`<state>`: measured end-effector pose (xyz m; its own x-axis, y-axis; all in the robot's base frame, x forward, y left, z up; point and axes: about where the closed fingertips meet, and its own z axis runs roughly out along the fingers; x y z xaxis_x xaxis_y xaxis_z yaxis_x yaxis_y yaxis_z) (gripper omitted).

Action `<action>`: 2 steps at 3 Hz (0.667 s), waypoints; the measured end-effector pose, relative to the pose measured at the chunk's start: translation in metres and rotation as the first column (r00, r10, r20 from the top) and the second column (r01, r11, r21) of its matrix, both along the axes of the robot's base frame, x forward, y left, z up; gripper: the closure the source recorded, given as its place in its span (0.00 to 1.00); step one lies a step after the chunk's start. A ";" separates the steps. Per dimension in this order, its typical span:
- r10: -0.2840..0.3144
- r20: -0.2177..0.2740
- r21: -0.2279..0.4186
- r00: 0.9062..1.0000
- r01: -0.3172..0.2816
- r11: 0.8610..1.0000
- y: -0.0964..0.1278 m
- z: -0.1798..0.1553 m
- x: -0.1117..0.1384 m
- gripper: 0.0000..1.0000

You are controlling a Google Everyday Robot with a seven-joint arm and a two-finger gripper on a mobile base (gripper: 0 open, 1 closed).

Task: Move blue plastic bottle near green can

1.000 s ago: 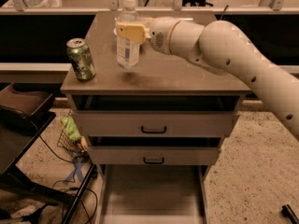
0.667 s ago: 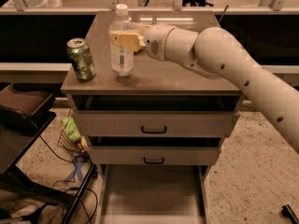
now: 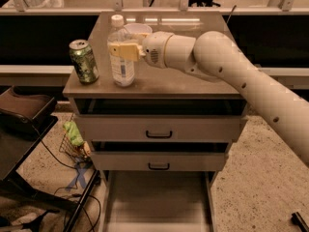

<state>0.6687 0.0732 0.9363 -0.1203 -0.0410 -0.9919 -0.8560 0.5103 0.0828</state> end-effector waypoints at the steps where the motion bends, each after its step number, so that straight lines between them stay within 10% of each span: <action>1: 0.007 -0.001 -0.005 1.000 -0.007 1.000 0.003 -0.002 0.000 0.87; 2: 0.011 -0.001 -0.005 1.000 -0.011 1.000 0.005 -0.002 -0.001 0.63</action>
Offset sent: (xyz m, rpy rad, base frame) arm -0.0003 0.0028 -0.0022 -0.0056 0.0010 0.0071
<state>0.6676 0.0786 0.9342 -0.1207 -0.0478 -0.9915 -0.8616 0.5011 0.0807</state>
